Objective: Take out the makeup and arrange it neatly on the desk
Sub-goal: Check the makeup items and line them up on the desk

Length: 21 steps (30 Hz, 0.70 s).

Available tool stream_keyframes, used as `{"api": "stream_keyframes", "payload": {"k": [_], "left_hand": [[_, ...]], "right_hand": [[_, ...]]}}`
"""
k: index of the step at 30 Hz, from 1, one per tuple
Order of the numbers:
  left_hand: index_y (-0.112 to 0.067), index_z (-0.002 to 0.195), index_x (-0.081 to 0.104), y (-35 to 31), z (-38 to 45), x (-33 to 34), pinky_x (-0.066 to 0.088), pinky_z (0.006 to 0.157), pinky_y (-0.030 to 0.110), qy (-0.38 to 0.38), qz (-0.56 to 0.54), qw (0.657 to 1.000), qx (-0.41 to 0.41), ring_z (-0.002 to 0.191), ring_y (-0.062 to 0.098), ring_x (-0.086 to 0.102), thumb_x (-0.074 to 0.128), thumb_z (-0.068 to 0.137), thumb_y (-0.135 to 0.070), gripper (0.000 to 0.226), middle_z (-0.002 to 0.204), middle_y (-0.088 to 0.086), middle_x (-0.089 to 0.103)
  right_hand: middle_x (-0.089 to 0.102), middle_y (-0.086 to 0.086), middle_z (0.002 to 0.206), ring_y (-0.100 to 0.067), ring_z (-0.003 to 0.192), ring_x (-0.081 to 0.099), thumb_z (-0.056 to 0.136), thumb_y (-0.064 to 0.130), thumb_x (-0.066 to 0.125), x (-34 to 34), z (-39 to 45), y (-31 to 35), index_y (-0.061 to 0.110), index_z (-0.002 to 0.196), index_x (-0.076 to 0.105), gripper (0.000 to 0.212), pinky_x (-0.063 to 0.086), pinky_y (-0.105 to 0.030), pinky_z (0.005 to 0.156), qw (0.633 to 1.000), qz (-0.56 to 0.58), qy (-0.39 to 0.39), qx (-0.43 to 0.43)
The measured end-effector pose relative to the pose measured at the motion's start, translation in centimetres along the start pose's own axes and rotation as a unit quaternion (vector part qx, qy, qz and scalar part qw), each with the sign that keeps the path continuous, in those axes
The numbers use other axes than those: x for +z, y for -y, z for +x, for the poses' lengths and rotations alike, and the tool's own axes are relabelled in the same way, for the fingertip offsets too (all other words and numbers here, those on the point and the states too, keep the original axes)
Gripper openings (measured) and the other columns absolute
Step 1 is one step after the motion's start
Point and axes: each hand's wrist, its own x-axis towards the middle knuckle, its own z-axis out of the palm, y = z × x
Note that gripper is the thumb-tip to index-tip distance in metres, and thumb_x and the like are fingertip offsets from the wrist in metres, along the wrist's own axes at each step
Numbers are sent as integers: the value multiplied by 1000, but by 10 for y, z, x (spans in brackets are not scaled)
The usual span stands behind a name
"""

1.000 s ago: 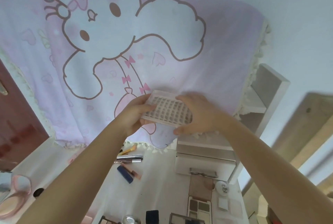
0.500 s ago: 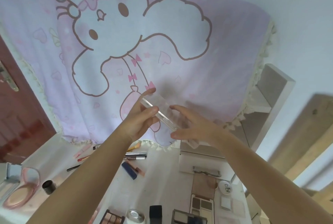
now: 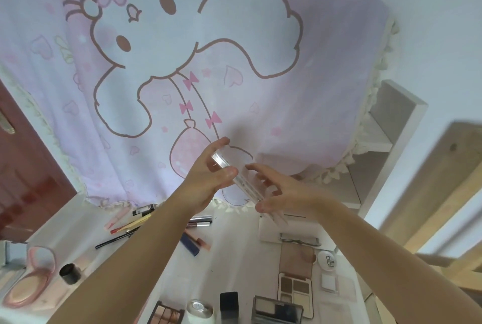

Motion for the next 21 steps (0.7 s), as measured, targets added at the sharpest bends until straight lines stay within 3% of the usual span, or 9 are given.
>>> {"api": "stream_keyframes", "payload": {"k": [2,4,6,9,12,14,15,18,21], "left_hand": [[-30,113,50,4,-1,-1,46,94,44,8,9,1000,8,106,31,50,73,44,-35,72,115,15,47],[-25,116,49,11,-4,-6,52,87,38,32,-16,999,14,103,26,56,87,38,-41,88,112,13,52],[-21,116,50,14,-10,-10,56,74,30,58,-58,997,4,89,18,62,90,33,-47,96,96,7,60],[-21,117,50,20,-12,-15,58,65,29,50,-106,991,-58,80,16,68,91,39,-34,89,90,4,67],[-17,125,46,29,-14,-28,60,61,29,9,-84,984,-154,74,14,71,60,82,2,49,91,6,68],[-15,117,50,41,-19,-43,59,56,27,15,-67,977,-202,72,16,72,43,86,16,45,84,4,72],[-13,115,52,49,-22,-49,59,55,27,11,-72,974,-217,72,17,72,41,85,18,44,81,4,73],[-10,121,47,74,-32,-62,60,57,33,-37,-87,961,-259,71,23,71,40,85,19,47,86,13,67],[-12,130,40,96,-37,-70,58,57,34,-81,-122,952,-268,68,25,70,37,86,19,53,88,15,64]], "right_hand": [[38,13,120,-8,118,37,57,36,63,-3,0,-4,43,130,29,81,33,-20,95,1000,14,24,-5],[45,11,121,-6,113,47,52,37,66,-7,-1,-10,42,123,33,79,43,-18,90,993,92,70,-23],[51,4,126,-9,112,54,46,41,74,-10,2,-19,32,134,32,98,49,-23,90,979,179,97,-29],[51,-5,127,-19,109,55,36,46,81,-9,9,-30,24,140,30,118,44,-39,94,972,209,105,6],[60,-4,97,-14,81,53,41,44,82,-5,13,-42,24,113,55,79,44,-28,71,959,273,74,37],[64,3,80,-11,69,58,77,30,66,-4,18,-52,20,96,59,23,46,-25,64,938,335,-1,86],[63,2,79,-12,70,59,87,22,55,-3,21,-55,18,92,59,7,47,-26,65,932,343,-36,116],[64,-3,87,-15,75,61,89,23,56,4,33,-71,11,106,58,21,49,-27,68,939,303,-48,152],[64,-4,87,-16,74,61,90,15,54,14,40,-86,8,108,58,19,51,-28,73,951,229,-134,156]]}}
